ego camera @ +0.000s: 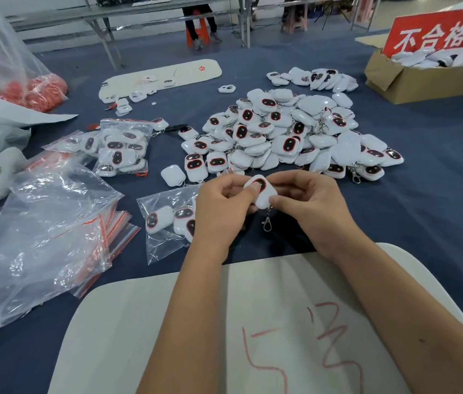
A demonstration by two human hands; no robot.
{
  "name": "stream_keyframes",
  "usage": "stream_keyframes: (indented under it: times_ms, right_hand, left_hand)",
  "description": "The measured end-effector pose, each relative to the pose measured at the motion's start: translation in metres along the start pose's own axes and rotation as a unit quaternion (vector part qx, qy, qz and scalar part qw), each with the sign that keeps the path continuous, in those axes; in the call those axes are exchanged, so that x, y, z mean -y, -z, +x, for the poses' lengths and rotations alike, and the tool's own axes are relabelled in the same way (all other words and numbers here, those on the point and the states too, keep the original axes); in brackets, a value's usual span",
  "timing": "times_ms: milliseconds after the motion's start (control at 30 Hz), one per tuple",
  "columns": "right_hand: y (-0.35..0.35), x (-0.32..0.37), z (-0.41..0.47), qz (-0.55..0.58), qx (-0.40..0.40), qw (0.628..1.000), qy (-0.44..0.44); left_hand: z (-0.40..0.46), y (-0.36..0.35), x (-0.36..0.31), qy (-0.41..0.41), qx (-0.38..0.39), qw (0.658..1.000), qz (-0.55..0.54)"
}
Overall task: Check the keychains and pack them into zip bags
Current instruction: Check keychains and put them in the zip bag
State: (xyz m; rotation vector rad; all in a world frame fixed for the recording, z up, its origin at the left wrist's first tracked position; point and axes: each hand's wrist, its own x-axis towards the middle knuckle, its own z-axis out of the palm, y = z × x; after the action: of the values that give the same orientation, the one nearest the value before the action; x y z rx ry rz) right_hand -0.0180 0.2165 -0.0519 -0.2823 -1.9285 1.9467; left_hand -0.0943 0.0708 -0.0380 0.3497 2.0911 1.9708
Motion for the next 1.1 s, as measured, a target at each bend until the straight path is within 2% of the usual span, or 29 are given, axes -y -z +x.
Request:
stream_keyframes:
  times_ms: [133, 300, 467, 900, 1100]
  right_hand:
    - [-0.0019, 0.0000, 0.0010, -0.003, 0.010, 1.000, 0.013]
    - [-0.0011, 0.0022, -0.0009, -0.004, 0.050, 0.998, 0.023]
    - [-0.0015, 0.0026, -0.0009, -0.010, 0.039, 0.999, 0.024]
    - [-0.0025, 0.0045, -0.0022, -0.030, 0.038, 0.999, 0.017]
    - [-0.0043, 0.0059, -0.0022, -0.054, -0.021, 0.998, -0.018]
  left_hand:
    - [-0.0002, 0.0021, -0.0012, 0.002, -0.018, 0.999, -0.038]
    - [0.0001, 0.0027, -0.0003, -0.025, -0.016, 0.999, -0.024]
    - [0.0008, 0.0039, 0.0006, -0.041, 0.013, 0.999, -0.031]
    - [0.0018, 0.0052, 0.0006, -0.020, -0.015, 1.000, 0.009]
    - [0.0004, 0.0068, 0.0019, -0.048, 0.023, 0.998, 0.028]
